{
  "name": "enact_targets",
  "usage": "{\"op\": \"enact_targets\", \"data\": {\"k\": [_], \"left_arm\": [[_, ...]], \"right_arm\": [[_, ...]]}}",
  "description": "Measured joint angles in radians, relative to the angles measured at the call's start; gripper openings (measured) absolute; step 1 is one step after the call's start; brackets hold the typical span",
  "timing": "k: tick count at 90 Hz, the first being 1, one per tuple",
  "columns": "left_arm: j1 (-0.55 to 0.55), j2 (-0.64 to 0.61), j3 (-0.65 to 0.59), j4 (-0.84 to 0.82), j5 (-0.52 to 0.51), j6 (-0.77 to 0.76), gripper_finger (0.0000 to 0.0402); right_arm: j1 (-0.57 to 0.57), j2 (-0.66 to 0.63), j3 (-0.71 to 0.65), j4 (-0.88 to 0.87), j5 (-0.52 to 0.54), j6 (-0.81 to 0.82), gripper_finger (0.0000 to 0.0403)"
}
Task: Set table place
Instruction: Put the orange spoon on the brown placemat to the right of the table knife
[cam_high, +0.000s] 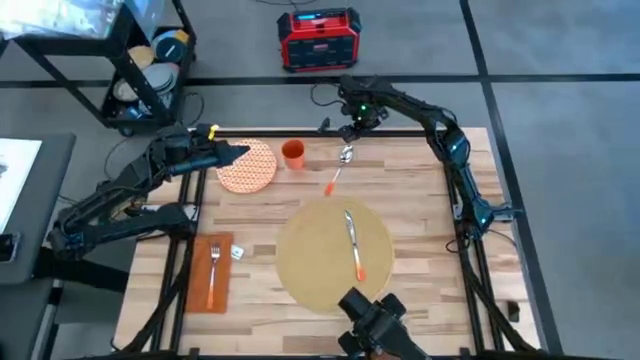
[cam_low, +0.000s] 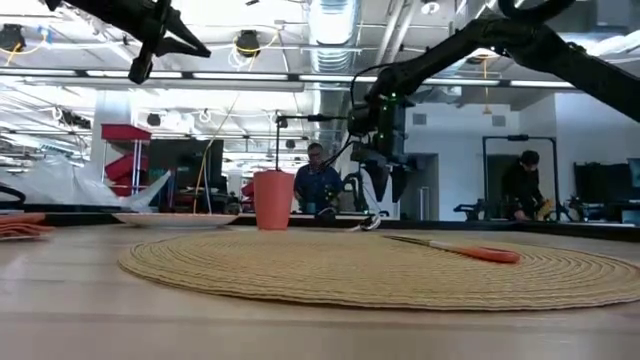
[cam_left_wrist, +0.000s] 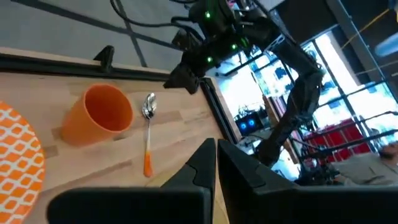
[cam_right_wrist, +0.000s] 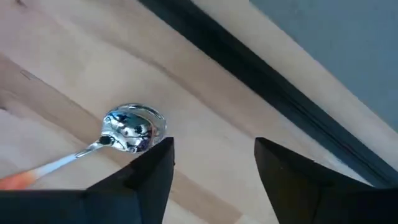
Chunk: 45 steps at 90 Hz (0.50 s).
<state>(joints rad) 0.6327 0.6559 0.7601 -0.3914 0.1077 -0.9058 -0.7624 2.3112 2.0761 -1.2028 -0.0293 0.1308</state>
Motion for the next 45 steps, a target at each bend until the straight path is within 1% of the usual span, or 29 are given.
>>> {"op": "enact_targets", "data": {"k": [15,45], "left_arm": [[0.0,0.0,0.0,0.0,-0.027,-0.011,0.0],[0.0,0.0,0.0,0.0,-0.069,-0.023,0.0]], "right_arm": [[-0.004,0.0,-0.04,0.03,-0.097,-0.017,0.02],[-0.004,0.001,-0.091,0.067,-0.129,-0.035,0.02]]}}
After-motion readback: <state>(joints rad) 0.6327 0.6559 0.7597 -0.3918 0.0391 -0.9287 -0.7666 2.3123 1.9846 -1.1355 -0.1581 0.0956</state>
